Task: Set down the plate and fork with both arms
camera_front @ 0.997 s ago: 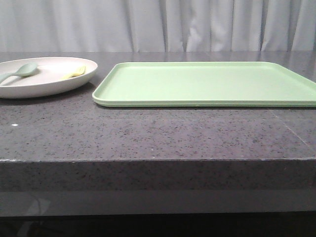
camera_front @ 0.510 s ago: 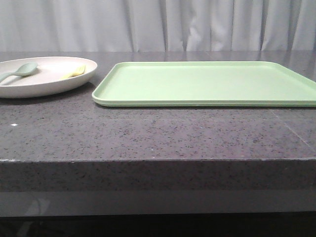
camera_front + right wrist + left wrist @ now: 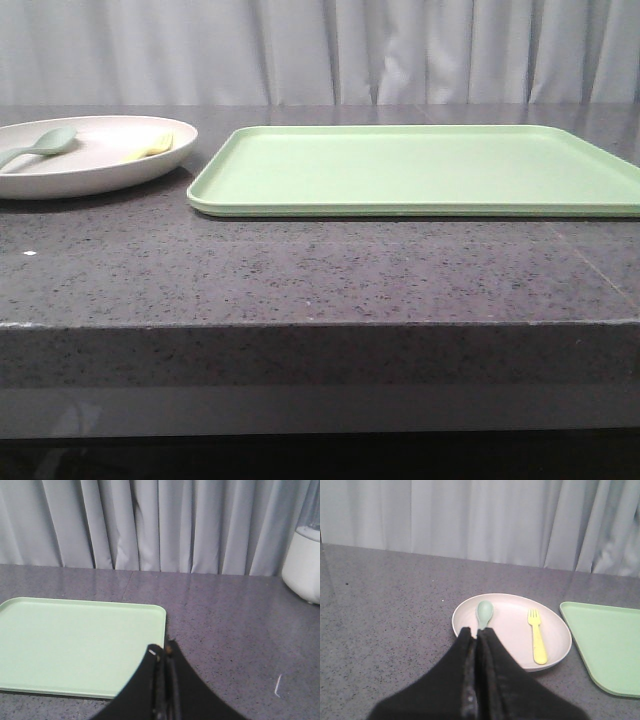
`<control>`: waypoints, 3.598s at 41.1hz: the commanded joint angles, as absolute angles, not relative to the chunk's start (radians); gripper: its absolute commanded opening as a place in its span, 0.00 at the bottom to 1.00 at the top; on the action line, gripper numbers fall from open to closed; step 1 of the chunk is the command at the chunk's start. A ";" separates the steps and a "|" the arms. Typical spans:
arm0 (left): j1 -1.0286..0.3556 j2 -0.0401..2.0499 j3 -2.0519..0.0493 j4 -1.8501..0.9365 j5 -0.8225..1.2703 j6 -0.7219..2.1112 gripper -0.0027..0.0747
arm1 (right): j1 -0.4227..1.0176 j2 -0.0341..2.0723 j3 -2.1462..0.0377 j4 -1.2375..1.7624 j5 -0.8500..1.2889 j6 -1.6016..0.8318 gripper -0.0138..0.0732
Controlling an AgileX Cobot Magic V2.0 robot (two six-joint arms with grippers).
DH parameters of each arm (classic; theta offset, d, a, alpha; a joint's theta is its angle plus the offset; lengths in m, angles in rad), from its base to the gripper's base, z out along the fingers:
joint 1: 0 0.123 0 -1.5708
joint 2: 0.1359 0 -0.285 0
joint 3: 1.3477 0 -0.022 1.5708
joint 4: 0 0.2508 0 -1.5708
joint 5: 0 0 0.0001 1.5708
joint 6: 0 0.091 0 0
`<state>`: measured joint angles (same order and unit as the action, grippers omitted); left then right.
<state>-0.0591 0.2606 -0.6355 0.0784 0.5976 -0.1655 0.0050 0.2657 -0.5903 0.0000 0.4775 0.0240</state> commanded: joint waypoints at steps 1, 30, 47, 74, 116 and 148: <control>-0.064 0.317 -0.675 0.080 0.532 -0.175 0.01 | 0.007 0.355 -0.651 0.000 0.423 0.022 0.08; -0.064 0.348 -0.673 0.080 0.530 -0.175 0.01 | 0.007 0.478 -0.649 0.000 0.422 0.022 0.08; -0.064 0.348 -0.673 0.079 0.532 -0.013 0.63 | 0.007 0.478 -0.649 0.000 0.402 0.022 0.68; -0.064 0.359 -0.648 0.051 0.513 -0.013 0.69 | 0.007 0.478 -0.649 0.000 0.406 0.022 0.71; 0.196 1.306 -1.198 -0.519 0.852 0.371 0.76 | 0.007 0.478 -0.649 0.000 0.407 0.022 0.71; 0.312 1.740 -1.414 -0.810 0.898 0.515 0.61 | 0.007 0.478 -0.649 0.000 0.407 0.022 0.71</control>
<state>0.3127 1.7605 -1.3721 -0.7443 0.9118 0.5097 0.0050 0.4651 -0.6156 0.0000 0.4902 0.0240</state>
